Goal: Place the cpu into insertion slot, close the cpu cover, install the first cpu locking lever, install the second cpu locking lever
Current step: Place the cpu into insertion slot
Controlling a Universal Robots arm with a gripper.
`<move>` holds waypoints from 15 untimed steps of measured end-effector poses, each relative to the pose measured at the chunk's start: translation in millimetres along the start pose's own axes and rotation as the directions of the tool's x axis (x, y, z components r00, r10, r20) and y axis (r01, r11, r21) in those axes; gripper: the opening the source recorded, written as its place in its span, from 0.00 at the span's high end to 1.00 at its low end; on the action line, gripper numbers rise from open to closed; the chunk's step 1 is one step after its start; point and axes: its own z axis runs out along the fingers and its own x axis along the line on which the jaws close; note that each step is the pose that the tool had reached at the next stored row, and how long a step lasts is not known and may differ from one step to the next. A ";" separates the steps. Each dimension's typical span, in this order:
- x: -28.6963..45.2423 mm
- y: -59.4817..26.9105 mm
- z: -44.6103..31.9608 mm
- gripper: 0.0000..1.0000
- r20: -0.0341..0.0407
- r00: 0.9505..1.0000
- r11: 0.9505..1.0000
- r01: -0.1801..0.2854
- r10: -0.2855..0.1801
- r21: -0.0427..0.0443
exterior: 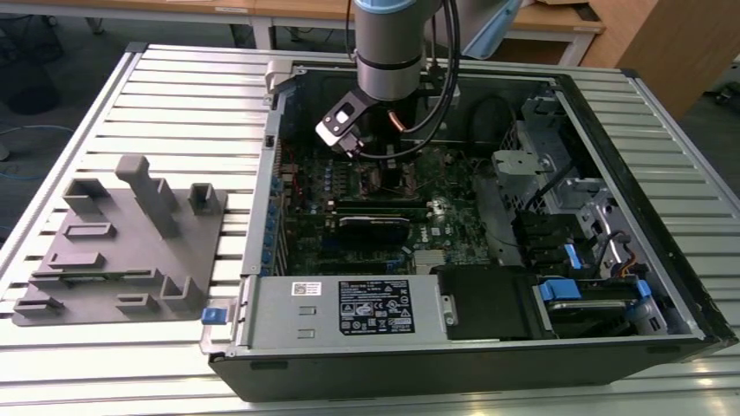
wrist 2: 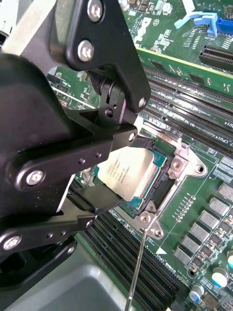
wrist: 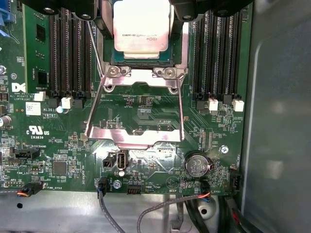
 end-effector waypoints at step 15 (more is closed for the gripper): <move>-0.9 0.2 -2.5 0.46 -0.008 1.000 1.000 -0.018 0.018 0.000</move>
